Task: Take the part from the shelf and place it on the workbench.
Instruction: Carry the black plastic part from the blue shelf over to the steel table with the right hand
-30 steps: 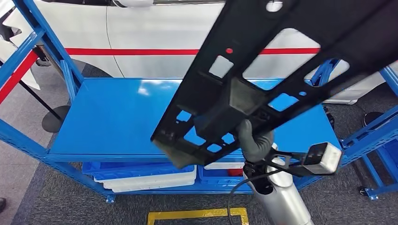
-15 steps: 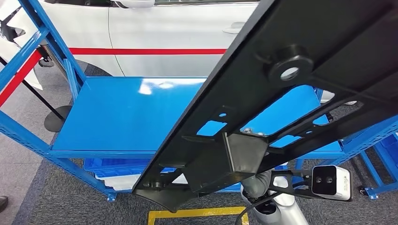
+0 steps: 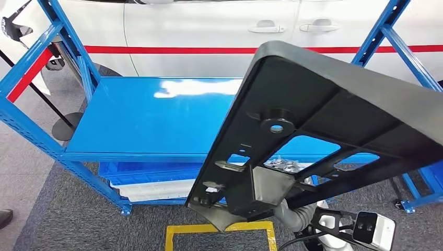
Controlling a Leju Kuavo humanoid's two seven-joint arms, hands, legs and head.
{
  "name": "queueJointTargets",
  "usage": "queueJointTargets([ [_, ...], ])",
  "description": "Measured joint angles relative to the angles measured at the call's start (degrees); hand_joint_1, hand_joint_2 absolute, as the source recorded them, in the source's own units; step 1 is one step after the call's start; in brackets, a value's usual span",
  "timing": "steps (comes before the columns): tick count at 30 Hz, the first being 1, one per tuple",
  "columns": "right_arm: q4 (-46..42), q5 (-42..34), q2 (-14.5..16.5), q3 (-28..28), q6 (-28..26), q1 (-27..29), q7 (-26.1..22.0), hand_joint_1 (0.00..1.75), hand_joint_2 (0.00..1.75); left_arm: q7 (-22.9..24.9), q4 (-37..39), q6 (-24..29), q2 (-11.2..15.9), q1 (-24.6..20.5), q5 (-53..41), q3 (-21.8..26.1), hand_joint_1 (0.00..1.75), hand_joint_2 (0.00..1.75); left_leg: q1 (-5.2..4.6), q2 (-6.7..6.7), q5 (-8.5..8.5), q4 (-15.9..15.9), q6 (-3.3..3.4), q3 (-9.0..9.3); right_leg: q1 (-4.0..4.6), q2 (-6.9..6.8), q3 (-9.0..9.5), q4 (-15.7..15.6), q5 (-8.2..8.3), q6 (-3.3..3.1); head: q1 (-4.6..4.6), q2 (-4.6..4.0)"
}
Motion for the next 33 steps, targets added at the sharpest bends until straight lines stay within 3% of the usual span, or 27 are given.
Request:
queueJointTargets([
  [2, -0.6, 0.6, 0.0, -0.7, 0.3, 0.4, -0.1, 1.69, 1.75, 0.6, 0.1, 0.5, -0.2, 0.0, 0.3, 0.0, 0.00, 1.75, 0.03, 0.01, 0.03, 0.1, -0.70, -0.32, -0.23, -0.11, -0.67, -0.4, 0.93, -0.84, 0.01, 0.00],
  [3, -0.8, 0.7, 0.0, -0.8, 0.3, 0.5, -0.1, 1.69, 1.75, 0.7, 0.1, 0.6, -0.3, 0.0, 0.4, 0.0, 0.00, 1.75, 0.06, 0.02, -1.39, 1.0, -1.01, -0.81, -0.37, -0.21, -1.22, -0.5, 1.58, -1.32, 0.01, 0.00],
  [4, -0.9, 0.7, 0.0, -0.9, 0.3, 0.5, -0.1, 1.69, 1.75, 0.8, 0.1, 0.7, -0.3, 0.0, 0.5, 0.0, 0.00, 1.75, 0.10, 0.04, -3.81, 3.1, -1.30, -1.61, -0.51, -0.31, -1.88, -0.7, 2.29, -1.71, 0.01, 0.00],
  [6, -1.1, 0.7, 0.1, -0.9, 0.2, 0.6, -0.1, 1.69, 1.75, 0.8, 0.2, 0.7, -0.4, 0.0, 0.5, 0.0, 0.00, 1.75, 0.17, 0.07, -9.83, 10.2, -1.79, -3.54, -0.41, -0.41, -3.54, -0.6, 3.57, -2.11, 0.01, 0.00],
  [7, -1.2, 0.8, 0.1, -0.9, 0.2, 0.7, -0.1, 1.69, 1.75, 0.9, 0.2, 0.8, -0.5, 0.0, 0.5, 0.0, 0.00, 1.75, 0.18, 0.07, -11.54, 13.7, -1.98, -4.12, -0.35, -0.43, -4.45, -0.5, 4.22, -2.12, 0.00, 0.00],
  [8, -1.3, 1.0, 0.1, -0.9, 0.1, 0.9, -0.1, 1.69, 1.75, 0.9, 0.2, 0.9, -0.5, -0.1, 0.4, 0.0, 0.00, 1.75, 0.18, 0.07, -11.87, 16.0, -2.08, -3.98, -0.29, -0.46, -5.42, -0.3, 4.87, -2.08, 0.00, 0.00],
  [9, -1.6, 1.3, 0.1, -0.8, 0.0, 1.0, -0.1, 1.69, 1.75, 1.0, 0.2, 1.1, -0.6, -0.1, 0.3, 0.0, 0.00, 1.75, 0.18, 0.07, -10.92, 16.4, -2.09, -2.88, -0.26, -0.48, -6.39, -0.1, 5.47, -2.00, -0.01, 0.00],
  [11, -2.5, 1.7, 0.4, -0.5, -0.2, 1.2, -0.1, 1.69, 1.75, 1.3, 0.2, 1.7, -0.7, -0.2, 0.0, 0.0, 0.00, 1.75, 0.16, 0.08, -8.16, 11.2, -1.77, 2.32, -0.21, -0.50, -8.12, 0.3, 6.54, -1.74, -0.01, 0.00],
  [13, -3.5, 1.3, 0.6, 0.2, -0.1, 1.2, -0.2, 1.69, 1.75, 1.2, 0.2, 2.1, -0.7, -0.6, -0.1, 0.0, 0.00, 1.75, -0.11, 0.06, -8.39, 2.9, -1.08, 8.42, -0.06, -0.55, -9.14, 0.7, 7.43, -1.28, -0.01, 0.00],
  [14, -3.9, 0.9, 0.6, 0.6, 0.1, 1.1, -0.2, 1.69, 1.75, 1.0, 0.2, 2.3, -0.7, -0.8, 0.1, 0.0, 0.00, 1.75, -0.29, 0.03, -9.03, 0.2, -0.71, 10.06, -0.05, -0.61, -9.31, 0.8, 7.87, -0.99, -0.01, 0.00],
  [15, -4.2, 0.5, 0.6, 1.0, 0.5, 0.9, -0.2, 1.69, 1.75, 0.7, 0.2, 2.4, -0.7, -0.9, 0.5, 0.1, 0.00, 1.75, -0.49, 0.00, -9.41, -1.1, -0.32, 10.64, -0.07, -0.66, -9.37, 0.7, 8.34, -0.66, 0.00, 0.00],
  [17, -4.3, -0.5, 0.6, 1.6, 1.3, 0.4, -0.2, 1.69, 1.75, 0.2, 0.2, 2.7, -0.7, -1.0, 1.2, 0.2, 0.00, 1.75, -0.42, 0.10, -8.43, -1.6, 0.48, 9.96, -0.20, -0.60, -9.59, 0.7, 8.81, 0.03, 0.01, 0.00],
  [18, -4.2, -1.1, 0.6, 1.8, 1.6, 0.0, -0.2, 1.69, 1.75, 0.0, 0.2, 2.8, -0.6, -1.1, 1.5, 0.3, 0.00, 1.75, -0.32, 0.24, -7.73, -1.6, 0.96, 9.43, -0.30, -0.49, -10.07, 1.4, 7.78, 0.33, 0.01, 0.00],
  [19, -4.1, -1.6, 0.6, 1.9, 1.9, -0.4, -0.2, 1.69, 1.75, -0.2, 0.2, 2.9, -0.6, -1.2, 1.7, 0.4, 0.00, 1.75, -0.19, 0.40, -6.95, -1.8, 1.34, 8.74, -0.39, -0.38, -10.84, 3.1, 5.70, 0.61, 0.01, 0.00],
  [21, -3.9, -2.2, 0.5, 1.9, 2.5, -1.2, -0.3, 1.69, 1.75, -0.4, 0.2, 3.0, -0.6, -1.3, 2.0, 0.6, 0.00, 1.75, -0.16, 0.60, -5.49, -1.8, 1.75, 7.01, -0.67, -0.26, -12.89, 9.6, -0.26, 1.06, 0.01, 0.00],
  [22, -3.7, -2.2, 0.5, 1.9, 2.8, -1.4, -0.3, 1.69, 1.75, -0.5, 0.2, 3.1, -0.6, -1.3, 2.1, 0.6, 0.00, 1.75, -0.16, 0.63, -4.75, -1.7, 1.73, 6.06, -0.80, -0.26, -13.66, 13.3, -2.25, 1.28, 0.01, 0.00],
  [23, -3.5, -2.2, 0.5, 1.9, 3.0, -1.4, -0.3, 1.69, 1.75, -0.5, 0.2, 3.2, -0.6, -1.3, 2.2, 0.8, 0.00, 1.75, -0.16, 0.64, -4.03, -1.6, 1.66, 5.07, -0.91, -0.26, -13.86, 16.0, -2.93, 1.46, 0.00, 0.00],
  [24, -3.4, -2.1, 0.5, 1.9, 3.3, -1.4, -0.3, 1.69, 1.75, -0.5, 0.2, 3.3, -0.7, -1.3, 2.3, 0.9, 0.00, 1.75, -0.15, 0.64, -3.37, -1.5, 1.54, 4.06, -1.02, -0.26, -13.21, 17.0, -2.29, 1.58, 0.00, 0.00],
  [25, -3.3, -2.0, 0.5, 1.9, 3.6, -1.5, -0.3, 1.69, 1.75, -0.5, 0.2, 3.5, -0.7, -1.3, 2.4, 1.2, 0.00, 1.75, -0.13, 0.64, -2.78, -1.3, 1.39, 3.10, -1.12, -0.26, -11.49, 15.8, -0.79, 1.60, 0.00, 0.00],
  [27, -3.2, -1.8, 0.5, 2.0, 4.0, -1.8, -0.3, 1.69, 1.75, -0.5, 0.2, 3.8, -0.8, -1.3, 2.8, 1.5, 0.00, 1.75, -0.14, 0.59, -1.79, -0.8, 0.93, 1.50, -1.14, -0.23, -5.34, 8.4, 1.09, 1.34, 0.00, 0.00],
  [29, -3.1, -1.8, 0.5, 2.1, 4.1, -2.2, -0.3, 1.69, 1.75, -0.4, 0.2, 3.9, -0.9, -1.3, 3.0, 1.7, 0.00, 1.75, -0.22, 0.55, -0.85, -0.5, 0.28, 0.71, -0.87, -0.12, -0.54, 1.4, 0.50, 0.76, -0.03, 0.00],
  [30, -3.0, -2.0, 0.6, 2.1, 4.1, -2.4, -0.3, 1.69, 1.75, -0.4, 0.2, 4.0, -1.0, -1.3, 3.2, 1.8, 0.00, 1.75, -0.21, 0.54, -0.38, -0.6, -0.09, 0.57, -0.66, -0.06, 0.20, -0.1, 0.06, 0.42, -0.03, 0.00],
  [32, -2.7, -2.5, 0.6, 2.3, 4.2, -2.6, -0.3, 1.69, 1.75, -0.3, 0.2, 4.1, -1.1, -1.2, 3.5, 2.2, 0.00, 1.75, -0.09, 0.50, 0.37, -0.8, -0.86, 0.33, -0.56, -0.20, -0.37, -0.6, 0.90, -0.43, -0.02, 0.00],
  [33, -2.6, -2.8, 0.7, 2.5, 4.4, -2.7, -0.3, 1.69, 1.75, -0.3, 0.2, 4.2, -1.1, -1.1, 3.7, 2.5, 0.00, 1.75, -0.01, 0.46, -0.35, -0.3, -1.18, -0.12, -0.63, -0.33, -0.89, -0.8, 1.54, -0.95, -0.03, 0.00],
])
